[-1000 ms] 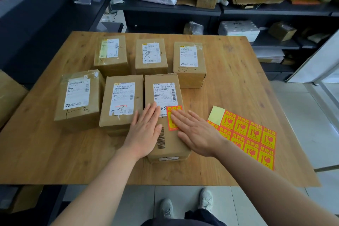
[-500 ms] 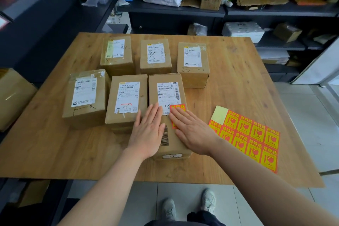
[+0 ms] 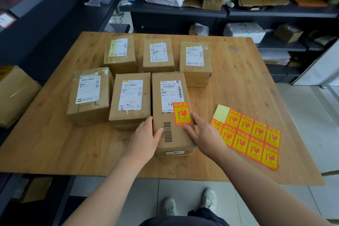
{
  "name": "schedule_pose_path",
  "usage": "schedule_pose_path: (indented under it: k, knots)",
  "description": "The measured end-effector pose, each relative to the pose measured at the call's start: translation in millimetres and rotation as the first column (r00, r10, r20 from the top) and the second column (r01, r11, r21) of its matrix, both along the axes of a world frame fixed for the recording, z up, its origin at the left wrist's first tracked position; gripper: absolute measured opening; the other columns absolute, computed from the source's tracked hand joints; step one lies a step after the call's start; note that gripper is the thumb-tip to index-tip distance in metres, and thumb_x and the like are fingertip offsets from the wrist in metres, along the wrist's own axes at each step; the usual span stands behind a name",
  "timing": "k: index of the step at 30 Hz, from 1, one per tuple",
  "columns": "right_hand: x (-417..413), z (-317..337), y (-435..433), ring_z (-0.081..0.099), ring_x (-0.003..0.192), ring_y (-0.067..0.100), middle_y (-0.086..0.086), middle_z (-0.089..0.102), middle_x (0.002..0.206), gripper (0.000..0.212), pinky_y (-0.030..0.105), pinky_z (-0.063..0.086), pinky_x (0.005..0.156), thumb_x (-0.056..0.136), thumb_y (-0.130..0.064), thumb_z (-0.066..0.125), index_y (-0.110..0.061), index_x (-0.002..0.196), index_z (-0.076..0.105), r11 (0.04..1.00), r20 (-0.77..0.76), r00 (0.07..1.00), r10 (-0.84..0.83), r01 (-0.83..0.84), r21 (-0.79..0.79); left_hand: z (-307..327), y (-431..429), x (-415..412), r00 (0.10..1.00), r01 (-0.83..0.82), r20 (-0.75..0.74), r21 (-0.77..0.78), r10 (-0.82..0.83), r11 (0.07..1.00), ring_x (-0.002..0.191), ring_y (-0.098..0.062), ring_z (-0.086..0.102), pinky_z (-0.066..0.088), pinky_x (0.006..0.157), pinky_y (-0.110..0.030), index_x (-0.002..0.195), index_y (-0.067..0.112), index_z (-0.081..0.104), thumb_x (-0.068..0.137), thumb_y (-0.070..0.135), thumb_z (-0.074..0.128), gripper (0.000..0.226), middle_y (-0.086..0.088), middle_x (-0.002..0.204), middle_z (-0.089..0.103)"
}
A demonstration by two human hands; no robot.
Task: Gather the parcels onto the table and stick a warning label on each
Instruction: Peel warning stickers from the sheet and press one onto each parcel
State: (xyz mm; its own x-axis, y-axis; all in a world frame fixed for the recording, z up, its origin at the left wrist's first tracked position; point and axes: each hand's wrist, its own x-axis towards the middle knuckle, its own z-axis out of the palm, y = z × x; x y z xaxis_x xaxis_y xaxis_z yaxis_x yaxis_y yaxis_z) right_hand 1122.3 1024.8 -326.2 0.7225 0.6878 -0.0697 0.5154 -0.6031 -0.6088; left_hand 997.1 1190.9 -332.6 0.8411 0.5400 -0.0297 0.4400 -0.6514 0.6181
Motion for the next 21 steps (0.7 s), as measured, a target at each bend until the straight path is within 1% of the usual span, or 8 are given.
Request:
schedule_pose_path:
  k: [3,5,8,10,13,15,18,21]
  knots:
    - [-1,1,1,0.062,0.089,0.009,-0.006,0.067,0.109,0.042,0.024,0.053,0.070,0.092,-0.052,0.046,-0.029,0.127,0.049,0.999,-0.012,1.000,-0.025,0.025,0.034,5,1,0,0.999,0.031,0.031,-0.132,-0.027,0.991,0.107,-0.009,0.058,0.046,0.084,-0.017,0.129,0.025,0.047,0.089,0.039,0.060,0.045,0.008,0.124,0.060]
    - [-1,4,0,0.062,0.088,0.008,-0.006,0.068,0.108,0.039,0.019,0.051,0.067,0.092,-0.049,0.049,-0.027,0.123,0.053,0.998,-0.003,1.000,-0.019,0.020,0.059,10,0,-1,0.999,0.014,0.054,-0.181,-0.004,0.983,0.096,-0.001,0.060,0.047,0.077,-0.011,0.126,0.029,0.051,0.084,0.038,0.066,0.045,0.012,0.118,0.064]
    - [-2,13,-2,0.062,0.088,0.005,-0.008,0.069,0.106,0.041,0.008,0.042,0.062,0.090,-0.049,0.052,-0.028,0.125,0.056,0.994,0.012,1.000,-0.023,0.021,0.103,20,-3,-6,0.995,-0.007,0.097,-0.202,0.027,0.979,0.084,0.010,0.058,0.047,0.070,-0.006,0.123,0.033,0.055,0.079,0.039,0.071,0.048,0.019,0.110,0.065]
    - [-2,25,-3,0.061,0.082,0.000,-0.013,0.068,0.101,0.043,0.007,0.042,0.059,0.088,-0.051,0.053,-0.030,0.125,0.057,0.988,0.038,0.999,-0.039,0.033,0.149,33,-5,-8,0.988,-0.011,0.146,-0.217,0.043,0.976,0.086,0.013,0.058,0.047,0.066,-0.004,0.121,0.037,0.056,0.077,0.040,0.073,0.048,0.027,0.103,0.063]
    - [-1,50,-3,0.057,0.077,-0.005,-0.020,0.065,0.092,0.044,0.004,0.042,0.059,0.085,-0.056,0.052,-0.032,0.121,0.060,0.966,0.084,0.994,-0.075,0.052,0.253,63,-5,-7,0.969,-0.008,0.242,-0.188,0.054,0.982,0.089,0.023,0.053,0.043,0.062,0.002,0.110,0.045,0.055,0.074,0.040,0.075,0.042,0.040,0.088,0.055]
    - [4,71,-2,0.060,0.079,-0.004,-0.024,0.063,0.089,0.043,0.009,0.046,0.062,0.084,-0.058,0.050,-0.034,0.117,0.061,0.947,0.104,0.990,-0.094,0.057,0.315,85,-2,1,0.955,0.003,0.294,-0.161,0.045,0.987,0.091,0.020,0.055,0.047,0.065,-0.003,0.109,0.043,0.058,0.073,0.042,0.075,0.040,0.037,0.089,0.058]
    - [21,100,-2,0.063,0.080,0.001,-0.018,0.070,0.088,0.034,0.029,0.053,0.070,0.084,-0.054,0.053,-0.032,0.108,0.063,0.931,0.150,0.979,-0.140,0.079,0.356,115,0,22,0.939,0.027,0.342,-0.110,0.013,0.994,0.089,0.012,0.060,0.051,0.072,-0.011,0.114,0.038,0.061,0.073,0.045,0.073,0.044,0.028,0.097,0.064]
    - [49,124,-7,0.064,0.079,0.007,-0.012,0.070,0.086,0.027,0.036,0.053,0.071,0.086,-0.049,0.056,-0.030,0.103,0.064,0.918,0.187,0.963,-0.196,0.113,0.381,142,-3,56,0.925,0.071,0.375,-0.030,-0.054,0.997,0.082,0.014,0.057,0.047,0.063,-0.004,0.118,0.037,0.060,0.073,0.049,0.071,0.048,0.028,0.095,0.059]
